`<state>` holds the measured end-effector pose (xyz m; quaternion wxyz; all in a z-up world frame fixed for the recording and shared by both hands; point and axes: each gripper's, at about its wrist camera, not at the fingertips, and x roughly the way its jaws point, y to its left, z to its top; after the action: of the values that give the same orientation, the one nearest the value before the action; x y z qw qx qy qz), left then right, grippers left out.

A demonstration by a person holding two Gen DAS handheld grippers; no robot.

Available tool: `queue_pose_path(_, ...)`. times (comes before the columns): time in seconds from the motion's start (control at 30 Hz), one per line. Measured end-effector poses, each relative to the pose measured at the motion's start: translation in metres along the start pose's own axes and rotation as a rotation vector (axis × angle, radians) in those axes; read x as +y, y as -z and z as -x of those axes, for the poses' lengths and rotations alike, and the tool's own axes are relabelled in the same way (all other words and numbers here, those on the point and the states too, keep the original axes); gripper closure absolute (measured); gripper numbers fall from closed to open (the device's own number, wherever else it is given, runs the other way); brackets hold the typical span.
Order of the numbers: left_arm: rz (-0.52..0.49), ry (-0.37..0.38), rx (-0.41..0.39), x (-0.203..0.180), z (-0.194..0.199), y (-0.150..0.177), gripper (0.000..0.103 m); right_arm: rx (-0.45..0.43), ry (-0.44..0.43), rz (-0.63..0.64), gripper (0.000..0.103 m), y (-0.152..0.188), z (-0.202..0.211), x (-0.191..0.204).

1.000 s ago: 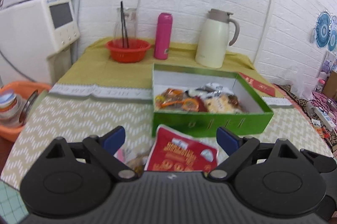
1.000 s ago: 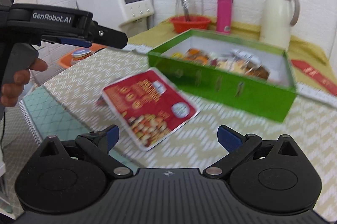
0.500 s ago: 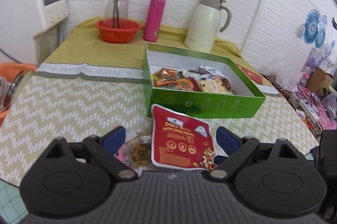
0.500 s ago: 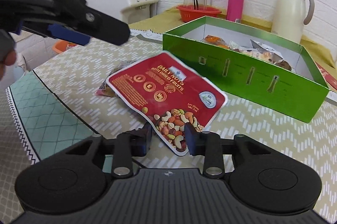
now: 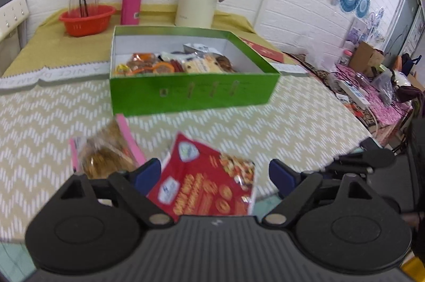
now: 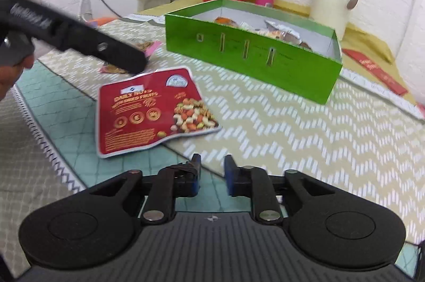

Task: Organize snacks
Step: 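Move both tools to the red Daily Nuts bag on the table, then grasp the red Daily Nuts bag with the right tool while the left tool grasps it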

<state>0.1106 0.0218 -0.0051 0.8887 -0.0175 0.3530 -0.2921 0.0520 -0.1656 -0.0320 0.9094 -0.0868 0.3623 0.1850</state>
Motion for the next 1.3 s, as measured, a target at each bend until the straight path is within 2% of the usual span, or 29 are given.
queue_pose_path(0.1,0.024,-0.011,0.023,-0.001,0.016,0.028,0.016,-0.006,-0.045,0.006,0.052,0.002,0.007,-0.005)
queue_pose_path(0.2,0.039,-0.052,0.031,0.003,0.017,0.037,0.016,-0.023,-0.089,-0.035,0.036,-0.004,0.004,-0.01)
queue_pose_path(0.27,0.041,-0.068,0.032,0.009,0.011,0.032,0.016,-0.029,-0.105,-0.048,0.035,-0.008,-0.002,-0.005)
queue_pose_path(0.5,0.07,-0.036,0.091,0.038,-0.028,0.01,0.017,-0.002,-0.154,-0.083,0.035,-0.005,-0.009,0.005)
queue_pose_path(0.57,0.065,-0.046,0.107,0.04,-0.035,0.007,0.037,-0.002,-0.166,-0.088,0.035,-0.006,-0.009,0.006)
queue_pose_path(0.67,0.063,-0.029,0.134,0.04,-0.041,0.005,0.057,-0.005,-0.186,-0.111,0.036,-0.009,-0.013,0.007)
queue_pose_path(0.77,0.032,-0.015,0.147,0.031,-0.036,0.014,0.057,-0.011,-0.17,-0.122,0.036,-0.011,-0.014,0.005)
queue_pose_path(0.87,0.006,0.042,0.161,0.02,-0.028,0.024,0.057,-0.015,-0.149,-0.152,0.032,-0.009,-0.013,-0.005)
queue_pose_path(0.93,0.033,0.041,0.137,0.021,-0.025,0.023,0.055,-0.018,-0.165,-0.193,0.032,-0.007,-0.013,-0.013)
queue_pose_path(0.97,0.054,0.032,0.117,0.023,-0.025,0.021,0.05,-0.02,-0.168,-0.205,0.032,-0.007,-0.013,-0.014)
queue_pose_path(1.07,0.093,0.033,0.106,0.028,-0.034,0.012,0.05,-0.026,-0.159,-0.2,0.032,-0.007,-0.013,-0.01)
queue_pose_path(1.13,0.085,0.025,0.125,0.026,-0.045,0.009,0.05,-0.031,-0.163,-0.2,0.032,-0.007,-0.014,-0.009)
queue_pose_path(1.2,0.051,-0.003,0.118,0.02,-0.05,0.007,0.046,-0.035,-0.162,-0.202,0.032,-0.007,-0.015,-0.009)
queue_pose_path(1.3,0.015,-0.021,0.124,0.012,-0.055,0.006,0.046,-0.04,-0.153,-0.186,0.032,-0.01,-0.018,-0.008)
